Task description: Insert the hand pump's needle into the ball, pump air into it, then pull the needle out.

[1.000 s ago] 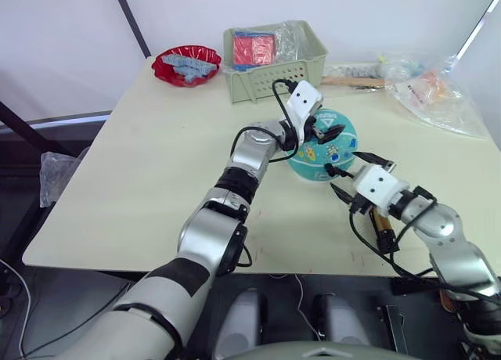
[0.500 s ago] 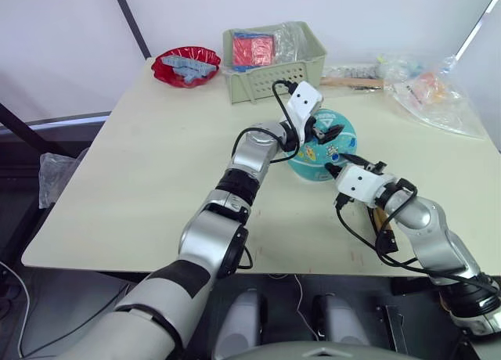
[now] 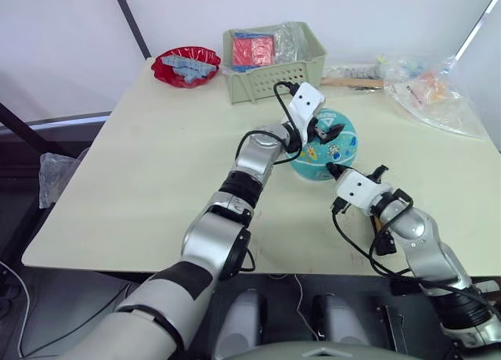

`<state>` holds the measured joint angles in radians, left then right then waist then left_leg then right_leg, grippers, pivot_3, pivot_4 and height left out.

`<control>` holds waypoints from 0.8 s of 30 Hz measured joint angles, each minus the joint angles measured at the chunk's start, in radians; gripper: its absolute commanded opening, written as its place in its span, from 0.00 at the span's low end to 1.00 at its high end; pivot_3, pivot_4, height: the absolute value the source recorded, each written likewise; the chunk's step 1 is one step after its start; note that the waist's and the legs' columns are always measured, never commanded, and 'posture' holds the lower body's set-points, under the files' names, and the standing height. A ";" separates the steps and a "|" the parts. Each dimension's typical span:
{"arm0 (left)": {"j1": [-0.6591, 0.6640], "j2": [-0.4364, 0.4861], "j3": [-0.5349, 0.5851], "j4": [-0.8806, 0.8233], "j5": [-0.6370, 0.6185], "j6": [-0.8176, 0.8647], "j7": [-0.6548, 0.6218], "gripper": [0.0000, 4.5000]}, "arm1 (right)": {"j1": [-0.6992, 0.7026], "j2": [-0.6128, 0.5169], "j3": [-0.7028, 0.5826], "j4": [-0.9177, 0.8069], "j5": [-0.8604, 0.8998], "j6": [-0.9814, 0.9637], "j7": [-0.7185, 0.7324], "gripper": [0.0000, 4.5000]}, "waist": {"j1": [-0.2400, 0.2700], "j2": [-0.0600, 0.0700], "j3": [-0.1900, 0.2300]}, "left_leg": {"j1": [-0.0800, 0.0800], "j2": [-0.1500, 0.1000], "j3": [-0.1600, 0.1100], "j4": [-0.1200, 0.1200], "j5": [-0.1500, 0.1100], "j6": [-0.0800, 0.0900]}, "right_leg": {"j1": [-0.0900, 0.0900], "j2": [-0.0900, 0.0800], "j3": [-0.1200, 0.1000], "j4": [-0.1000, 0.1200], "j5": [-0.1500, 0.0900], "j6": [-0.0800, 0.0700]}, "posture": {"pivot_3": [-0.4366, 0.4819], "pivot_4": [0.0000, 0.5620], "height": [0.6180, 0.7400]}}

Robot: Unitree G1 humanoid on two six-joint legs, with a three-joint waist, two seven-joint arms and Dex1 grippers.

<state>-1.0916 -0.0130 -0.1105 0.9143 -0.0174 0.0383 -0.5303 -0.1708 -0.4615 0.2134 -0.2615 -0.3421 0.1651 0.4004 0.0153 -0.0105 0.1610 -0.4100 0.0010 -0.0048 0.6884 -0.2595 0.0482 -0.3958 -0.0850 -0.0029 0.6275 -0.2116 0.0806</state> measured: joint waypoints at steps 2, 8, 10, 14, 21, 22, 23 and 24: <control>0.004 -0.009 -0.001 0.002 0.007 -0.011 0.018 1.00 | 0.011 0.000 -0.001 0.004 -0.008 -0.019 -0.019 0.01 | 0.001 0.000 0.000 | 0.000 0.000 0.000 0.000 0.000 0.000 | 0.000 0.000 0.000 0.000 0.000 0.000 | 0.48 0.27 1.00; 0.009 -0.030 -0.014 0.026 0.020 -0.058 0.060 1.00 | 0.056 0.007 -0.015 -0.007 -0.013 -0.038 -0.053 0.01 | 0.007 -0.001 -0.002 | 0.000 0.000 0.000 0.000 0.000 0.000 | 0.001 0.000 -0.001 0.000 0.000 0.000 | 0.48 0.27 1.00; 0.008 -0.034 -0.017 0.036 0.023 -0.072 0.064 1.00 | 0.067 0.008 -0.019 -0.014 -0.013 -0.038 -0.057 0.01 | 0.011 -0.001 -0.002 | 0.000 0.000 0.000 0.000 0.000 0.000 | 0.001 0.000 -0.001 -0.001 0.000 0.000 | 0.48 0.27 1.00; 0.010 -0.044 -0.022 0.047 0.027 -0.092 0.069 1.00 | 0.091 0.008 -0.030 -0.033 -0.014 -0.037 -0.057 0.01 | 0.024 -0.001 -0.003 | -0.001 -0.001 0.000 0.000 0.000 0.000 | 0.001 0.000 -0.002 -0.001 0.000 0.000 | 0.48 0.27 1.00; 0.015 -0.052 -0.037 0.053 0.031 -0.115 0.087 1.00 | 0.116 0.009 -0.042 -0.062 -0.014 -0.024 -0.056 0.01 | 0.028 -0.001 -0.003 | -0.002 -0.002 -0.002 0.000 0.000 0.000 | 0.001 -0.001 -0.004 -0.002 -0.001 -0.001 | 0.48 0.27 1.00; 0.014 -0.054 -0.038 0.055 0.031 -0.117 0.091 1.00 | 0.121 0.009 -0.044 -0.068 -0.014 -0.020 -0.055 0.01 | 0.029 -0.001 -0.003 | -0.003 -0.002 -0.002 0.000 0.000 0.000 | 0.001 -0.001 -0.004 -0.002 -0.001 -0.001 | 0.48 0.27 1.00; 0.015 -0.056 -0.039 0.057 0.031 -0.119 0.093 1.00 | 0.127 0.009 -0.046 -0.075 -0.014 -0.017 -0.055 0.01 | 0.029 -0.001 -0.003 | -0.003 -0.002 -0.003 0.000 0.000 0.000 | 0.001 -0.001 -0.004 -0.002 -0.001 -0.001 | 0.48 0.27 1.00; 0.015 -0.058 -0.040 0.059 0.032 -0.121 0.095 1.00 | 0.134 0.009 -0.050 -0.081 -0.014 -0.017 -0.055 0.01 | 0.030 -0.001 -0.003 | -0.003 -0.003 -0.003 0.000 0.000 0.000 | 0.002 -0.001 -0.004 -0.002 -0.001 -0.001 | 0.48 0.27 1.00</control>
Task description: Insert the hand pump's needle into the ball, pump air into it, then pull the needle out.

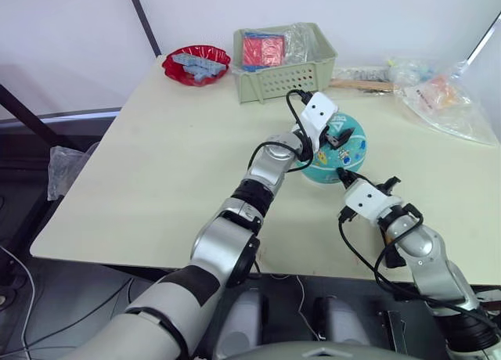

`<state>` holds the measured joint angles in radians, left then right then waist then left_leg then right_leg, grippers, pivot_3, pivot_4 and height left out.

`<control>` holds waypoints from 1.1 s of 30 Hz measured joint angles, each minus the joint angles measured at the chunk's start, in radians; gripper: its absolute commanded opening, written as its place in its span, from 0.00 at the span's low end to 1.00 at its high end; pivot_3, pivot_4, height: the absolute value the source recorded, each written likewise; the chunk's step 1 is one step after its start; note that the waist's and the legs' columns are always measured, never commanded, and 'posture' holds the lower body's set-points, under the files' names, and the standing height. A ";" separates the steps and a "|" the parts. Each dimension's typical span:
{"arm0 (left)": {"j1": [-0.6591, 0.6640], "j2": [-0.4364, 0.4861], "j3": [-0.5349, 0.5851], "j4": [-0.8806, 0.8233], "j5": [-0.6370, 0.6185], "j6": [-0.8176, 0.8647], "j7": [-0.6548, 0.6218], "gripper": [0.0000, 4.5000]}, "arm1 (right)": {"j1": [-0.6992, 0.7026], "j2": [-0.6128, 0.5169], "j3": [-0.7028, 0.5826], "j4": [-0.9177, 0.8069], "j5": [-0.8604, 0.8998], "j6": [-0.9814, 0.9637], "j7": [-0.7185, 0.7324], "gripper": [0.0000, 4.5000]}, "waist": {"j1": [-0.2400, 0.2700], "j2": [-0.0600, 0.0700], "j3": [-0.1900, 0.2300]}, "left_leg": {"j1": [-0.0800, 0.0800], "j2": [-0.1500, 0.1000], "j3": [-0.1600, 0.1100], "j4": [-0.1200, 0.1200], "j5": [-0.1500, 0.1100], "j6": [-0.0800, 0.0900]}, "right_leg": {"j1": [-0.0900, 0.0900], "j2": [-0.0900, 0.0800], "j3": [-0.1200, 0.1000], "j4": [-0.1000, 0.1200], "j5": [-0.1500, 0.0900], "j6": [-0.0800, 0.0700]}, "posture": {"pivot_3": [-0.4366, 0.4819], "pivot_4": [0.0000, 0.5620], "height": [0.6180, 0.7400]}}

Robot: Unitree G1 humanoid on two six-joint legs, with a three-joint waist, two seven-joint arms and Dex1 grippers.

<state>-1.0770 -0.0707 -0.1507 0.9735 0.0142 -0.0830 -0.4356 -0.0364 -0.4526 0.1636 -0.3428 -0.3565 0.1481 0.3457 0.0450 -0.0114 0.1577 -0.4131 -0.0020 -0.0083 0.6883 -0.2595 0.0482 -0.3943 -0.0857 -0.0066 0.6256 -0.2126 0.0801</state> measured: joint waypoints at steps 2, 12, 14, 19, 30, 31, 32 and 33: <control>0.000 0.000 -0.005 0.002 0.000 -0.004 0.004 1.00 | 0.009 0.000 -0.005 -0.010 0.000 0.001 0.002 0.01 | 0.000 0.000 0.000 | 0.000 -0.001 -0.001 0.000 0.000 0.000 | 0.000 0.000 0.000 0.000 0.000 0.000 | 0.48 0.27 1.00; -0.006 -0.003 -0.005 0.019 0.000 -0.015 0.007 1.00 | 0.029 -0.003 -0.024 -0.039 0.001 0.001 0.031 0.01 | 0.000 0.000 0.000 | 0.000 -0.002 -0.002 0.000 0.000 0.000 | 0.000 -0.001 0.000 0.000 -0.001 0.001 | 0.48 0.27 1.00; -0.006 -0.003 -0.005 0.020 0.000 -0.016 0.008 1.00 | 0.033 -0.005 -0.026 -0.044 0.001 0.001 0.036 0.01 | 0.000 0.000 0.000 | 0.000 -0.002 -0.002 0.000 0.000 0.000 | 0.000 -0.001 0.000 0.000 -0.001 0.001 | 0.48 0.27 1.00; -0.006 -0.002 -0.004 0.025 0.000 -0.016 0.018 1.00 | 0.047 -0.010 -0.027 -0.064 0.003 0.001 0.042 0.01 | -0.001 0.000 -0.001 | 0.000 -0.002 -0.002 0.000 0.000 0.000 | 0.001 -0.001 0.000 0.000 -0.001 0.001 | 0.48 0.27 1.00; -0.004 0.011 0.020 0.063 0.003 -0.016 0.044 1.00 | 0.098 -0.039 -0.109 -0.114 0.069 -0.054 0.050 0.01 | -0.028 -0.006 -0.009 | 0.017 -0.001 -0.007 -0.002 0.000 0.000 | 0.013 -0.001 0.002 -0.001 -0.005 0.002 | 0.48 0.27 1.00; -0.004 0.011 0.023 0.062 0.003 -0.016 0.042 1.00 | 0.099 -0.039 -0.119 -0.110 0.076 -0.056 0.047 0.01 | -0.028 -0.006 -0.009 | 0.017 -0.001 -0.007 -0.003 0.000 0.000 | 0.013 -0.001 0.002 -0.001 -0.005 0.002 | 0.48 0.27 1.00; -0.001 0.011 0.026 0.060 0.002 -0.016 0.038 1.00 | 0.099 -0.034 -0.132 -0.106 0.089 -0.058 0.042 0.01 | -0.029 -0.006 -0.009 | 0.017 -0.001 -0.007 -0.003 0.000 0.000 | 0.013 -0.001 0.002 -0.001 -0.005 0.002 | 0.48 0.27 1.00; 0.002 0.011 0.029 0.056 0.000 -0.016 0.032 1.00 | 0.099 -0.024 -0.151 -0.098 0.102 -0.060 0.034 0.01 | -0.028 -0.006 -0.009 | 0.017 -0.001 -0.007 -0.003 0.000 0.000 | 0.013 -0.001 0.002 -0.001 -0.005 0.001 | 0.48 0.27 1.00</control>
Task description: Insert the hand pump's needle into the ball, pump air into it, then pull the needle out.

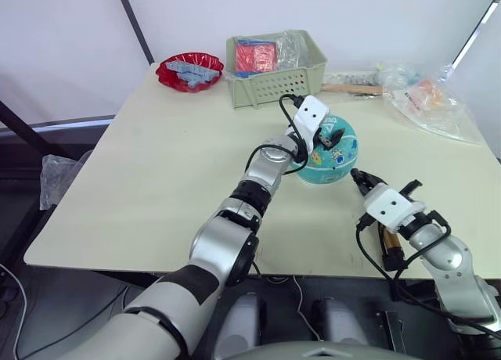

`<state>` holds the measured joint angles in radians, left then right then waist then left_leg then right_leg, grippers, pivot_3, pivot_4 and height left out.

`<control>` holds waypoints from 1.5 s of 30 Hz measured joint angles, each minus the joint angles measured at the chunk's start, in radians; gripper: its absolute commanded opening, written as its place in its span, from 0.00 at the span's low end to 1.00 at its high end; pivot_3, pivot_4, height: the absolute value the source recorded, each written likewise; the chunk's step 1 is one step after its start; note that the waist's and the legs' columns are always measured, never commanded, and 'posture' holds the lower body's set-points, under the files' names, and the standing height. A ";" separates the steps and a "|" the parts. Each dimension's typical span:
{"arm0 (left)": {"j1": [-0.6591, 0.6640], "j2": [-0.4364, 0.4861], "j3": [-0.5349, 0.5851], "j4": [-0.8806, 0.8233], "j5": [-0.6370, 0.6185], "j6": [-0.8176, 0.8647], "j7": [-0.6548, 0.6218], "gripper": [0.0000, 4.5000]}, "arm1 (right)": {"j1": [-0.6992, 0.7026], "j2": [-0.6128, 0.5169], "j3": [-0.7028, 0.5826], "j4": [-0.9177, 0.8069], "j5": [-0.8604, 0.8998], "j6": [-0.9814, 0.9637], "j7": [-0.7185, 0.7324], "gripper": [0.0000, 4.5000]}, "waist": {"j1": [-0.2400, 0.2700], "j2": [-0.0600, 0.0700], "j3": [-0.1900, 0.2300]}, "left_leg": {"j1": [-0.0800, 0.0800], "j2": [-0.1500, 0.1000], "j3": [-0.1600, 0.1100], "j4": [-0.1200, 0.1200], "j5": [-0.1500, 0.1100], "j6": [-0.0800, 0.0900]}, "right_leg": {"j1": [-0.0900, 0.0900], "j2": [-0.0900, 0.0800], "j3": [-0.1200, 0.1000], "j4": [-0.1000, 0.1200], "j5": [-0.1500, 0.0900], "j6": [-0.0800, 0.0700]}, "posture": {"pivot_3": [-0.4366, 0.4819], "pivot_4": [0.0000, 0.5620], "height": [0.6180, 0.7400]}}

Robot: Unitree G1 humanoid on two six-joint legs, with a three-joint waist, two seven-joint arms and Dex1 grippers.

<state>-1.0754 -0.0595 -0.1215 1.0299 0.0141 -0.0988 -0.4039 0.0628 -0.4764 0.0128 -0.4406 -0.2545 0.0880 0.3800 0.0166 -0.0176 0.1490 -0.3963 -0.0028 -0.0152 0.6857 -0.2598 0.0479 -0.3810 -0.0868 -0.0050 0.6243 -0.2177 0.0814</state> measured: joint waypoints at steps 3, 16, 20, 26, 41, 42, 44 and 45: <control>0.014 0.001 0.011 -0.022 -0.008 0.000 -0.022 1.00 | 0.000 0.030 -0.043 0.030 0.039 0.001 -0.021 0.01 | 0.000 0.000 0.000 | 0.000 0.000 0.000 -0.001 0.000 0.000 | 0.000 0.000 0.000 0.000 0.001 -0.001 | 0.48 0.27 1.00; 0.081 0.015 0.068 -0.168 -0.100 0.008 -0.212 1.00 | -0.042 0.072 -0.140 0.137 0.118 0.025 -0.088 0.01 | -0.003 0.005 0.004 | -0.016 -0.001 0.003 -0.004 0.000 0.000 | -0.017 0.001 0.003 0.001 0.004 -0.002 | 0.48 0.27 1.00; 0.081 0.039 0.073 -0.215 -0.122 0.025 -0.266 1.00 | -0.054 0.072 -0.140 0.158 0.119 0.019 -0.096 0.01 | -0.003 0.007 0.006 | -0.020 -0.002 0.005 -0.004 0.000 0.000 | -0.023 0.001 0.006 0.002 0.004 -0.001 | 0.48 0.27 1.00; 0.083 0.096 0.074 -0.371 -0.166 0.068 -0.363 1.00 | -0.073 0.069 -0.140 0.189 0.128 0.013 -0.103 0.01 | -0.004 0.010 0.012 | -0.020 -0.002 0.006 -0.006 0.000 0.000 | -0.024 0.001 0.006 0.001 0.004 0.000 | 0.48 0.27 1.00; 0.388 0.439 0.074 -0.894 -0.370 0.312 -0.723 1.00 | -0.122 0.035 -0.173 0.291 0.181 -0.024 -0.101 0.01 | -0.025 0.013 0.014 | -0.018 -0.001 0.007 -0.007 0.000 0.000 | -0.024 0.001 0.010 0.002 0.004 -0.001 | 0.48 0.27 1.00; 0.443 0.484 0.080 -0.947 -0.395 0.332 -0.753 1.00 | -0.137 0.023 -0.179 0.312 0.185 -0.024 -0.097 0.01 | -0.028 0.013 0.014 | -0.018 -0.001 0.007 -0.007 0.000 0.000 | -0.024 0.001 0.010 0.002 0.004 -0.001 | 0.48 0.27 1.00; 0.495 0.519 0.085 -0.986 -0.421 0.357 -0.777 1.00 | -0.151 0.011 -0.185 0.332 0.188 -0.025 -0.093 0.01 | -0.030 0.014 0.014 | -0.018 -0.001 0.007 -0.007 0.000 0.000 | -0.024 0.002 0.010 0.003 0.004 -0.001 | 0.48 0.27 1.00; 0.522 0.537 0.087 -1.009 -0.438 0.369 -0.789 1.00 | -0.160 0.007 -0.186 0.344 0.189 -0.025 -0.092 0.01 | -0.030 0.014 0.014 | -0.018 -0.001 0.008 -0.007 0.000 0.000 | -0.024 0.002 0.011 0.003 0.004 -0.001 | 0.48 0.27 1.00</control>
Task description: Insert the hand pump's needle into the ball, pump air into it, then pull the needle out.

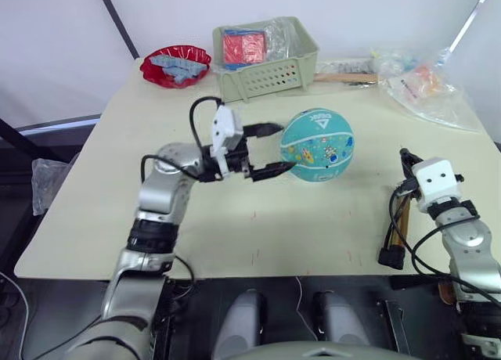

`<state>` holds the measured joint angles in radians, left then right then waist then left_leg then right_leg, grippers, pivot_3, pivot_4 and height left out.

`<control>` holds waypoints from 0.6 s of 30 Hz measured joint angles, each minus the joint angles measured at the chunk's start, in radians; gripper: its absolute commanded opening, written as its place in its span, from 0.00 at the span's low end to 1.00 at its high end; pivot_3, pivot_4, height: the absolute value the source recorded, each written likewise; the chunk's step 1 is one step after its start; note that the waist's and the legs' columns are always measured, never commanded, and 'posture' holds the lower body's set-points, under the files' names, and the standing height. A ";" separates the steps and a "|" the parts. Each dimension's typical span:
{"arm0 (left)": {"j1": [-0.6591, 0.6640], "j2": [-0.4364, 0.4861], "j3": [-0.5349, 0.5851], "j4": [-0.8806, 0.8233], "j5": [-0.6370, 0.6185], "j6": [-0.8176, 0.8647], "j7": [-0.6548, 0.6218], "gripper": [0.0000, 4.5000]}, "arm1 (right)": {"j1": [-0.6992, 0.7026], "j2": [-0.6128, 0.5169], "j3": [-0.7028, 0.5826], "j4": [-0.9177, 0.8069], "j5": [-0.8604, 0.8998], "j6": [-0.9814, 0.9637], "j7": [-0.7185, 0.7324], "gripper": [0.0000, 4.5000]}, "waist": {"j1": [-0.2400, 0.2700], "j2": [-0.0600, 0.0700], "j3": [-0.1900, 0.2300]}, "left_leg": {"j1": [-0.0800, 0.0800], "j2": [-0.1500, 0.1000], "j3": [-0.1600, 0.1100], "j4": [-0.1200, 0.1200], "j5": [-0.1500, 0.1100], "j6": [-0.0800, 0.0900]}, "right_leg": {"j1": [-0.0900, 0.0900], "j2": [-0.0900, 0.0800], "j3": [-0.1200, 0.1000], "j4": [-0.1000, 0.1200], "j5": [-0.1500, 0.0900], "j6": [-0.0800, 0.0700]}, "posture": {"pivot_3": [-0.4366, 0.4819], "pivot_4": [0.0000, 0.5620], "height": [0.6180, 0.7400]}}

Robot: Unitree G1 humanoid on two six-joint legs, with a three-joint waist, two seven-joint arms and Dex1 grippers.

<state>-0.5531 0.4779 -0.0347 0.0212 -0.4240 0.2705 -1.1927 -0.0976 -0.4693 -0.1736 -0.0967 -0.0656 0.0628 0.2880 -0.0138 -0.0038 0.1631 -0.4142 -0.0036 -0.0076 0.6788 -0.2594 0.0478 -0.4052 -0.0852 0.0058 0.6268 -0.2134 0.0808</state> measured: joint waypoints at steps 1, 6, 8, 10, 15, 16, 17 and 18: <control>0.031 0.017 0.003 -0.027 -0.019 0.016 -0.015 1.00 | -0.009 -0.007 -0.001 0.015 0.003 -0.001 0.003 0.01 | 0.000 0.000 0.000 | 0.000 0.000 0.000 0.000 0.000 0.000 | 0.000 0.000 0.000 0.000 0.000 0.000 | 0.48 0.27 1.00; 0.106 0.085 0.029 -0.097 -0.065 0.037 -0.040 1.00 | -0.060 -0.020 0.001 0.075 0.005 -0.009 0.009 0.01 | 0.002 0.000 0.000 | 0.001 0.000 0.001 0.000 0.000 -0.001 | 0.000 0.000 0.001 0.000 0.000 -0.001 | 0.48 0.27 1.00; 0.143 0.111 0.036 -0.112 -0.075 0.037 -0.054 1.00 | -0.093 -0.029 0.001 0.116 -0.003 -0.015 0.006 0.01 | 0.000 0.000 0.000 | 0.001 0.000 0.002 0.000 0.000 -0.001 | 0.000 0.000 0.002 0.000 0.000 -0.001 | 0.48 0.27 1.00; 0.167 0.125 0.036 -0.120 -0.079 0.035 -0.057 1.00 | -0.124 -0.040 0.005 0.147 -0.016 -0.026 -0.004 0.01 | 0.000 0.000 0.000 | 0.000 0.000 0.002 0.000 0.000 -0.001 | -0.001 0.000 0.002 0.000 0.000 -0.001 | 0.48 0.27 1.00; 0.181 0.136 0.037 -0.138 -0.084 0.027 -0.051 1.00 | -0.228 -0.044 0.015 0.234 -0.041 -0.030 -0.035 0.01 | 0.002 0.000 0.000 | 0.000 0.000 0.003 0.000 0.000 -0.001 | -0.002 0.000 0.003 0.000 0.000 0.000 | 0.48 0.27 1.00; 0.183 0.136 0.036 -0.143 -0.087 0.028 -0.050 1.00 | -0.246 -0.043 0.016 0.252 -0.043 -0.025 -0.041 0.01 | 0.000 0.000 0.000 | 0.000 0.000 0.005 0.000 0.000 -0.001 | -0.002 0.000 0.004 0.000 0.000 0.000 | 0.48 0.27 1.00; 0.185 0.135 0.036 -0.151 -0.090 0.028 -0.049 1.00 | -0.269 -0.042 0.016 0.278 -0.046 -0.018 -0.053 0.01 | -0.001 0.000 0.000 | 0.000 0.000 0.005 0.000 0.000 -0.001 | -0.002 0.000 0.005 0.000 0.000 0.000 | 0.48 0.27 1.00; 0.185 0.136 0.036 -0.154 -0.090 0.028 -0.048 1.00 | -0.280 -0.042 0.016 0.287 -0.047 -0.013 -0.058 0.01 | -0.001 0.000 0.000 | 0.000 0.000 0.005 0.000 0.000 -0.001 | -0.002 0.000 0.005 0.000 0.000 0.000 | 0.48 0.27 1.00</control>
<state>-0.3679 0.6135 0.0011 -0.1332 -0.5141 0.2983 -1.2408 -0.3781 -0.5112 -0.1573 0.1899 -0.1126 0.0502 0.2296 -0.0150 -0.0035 0.1636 -0.4142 -0.0035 -0.0026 0.6788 -0.2590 0.0473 -0.4074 -0.0850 0.0108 0.6273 -0.2132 0.0807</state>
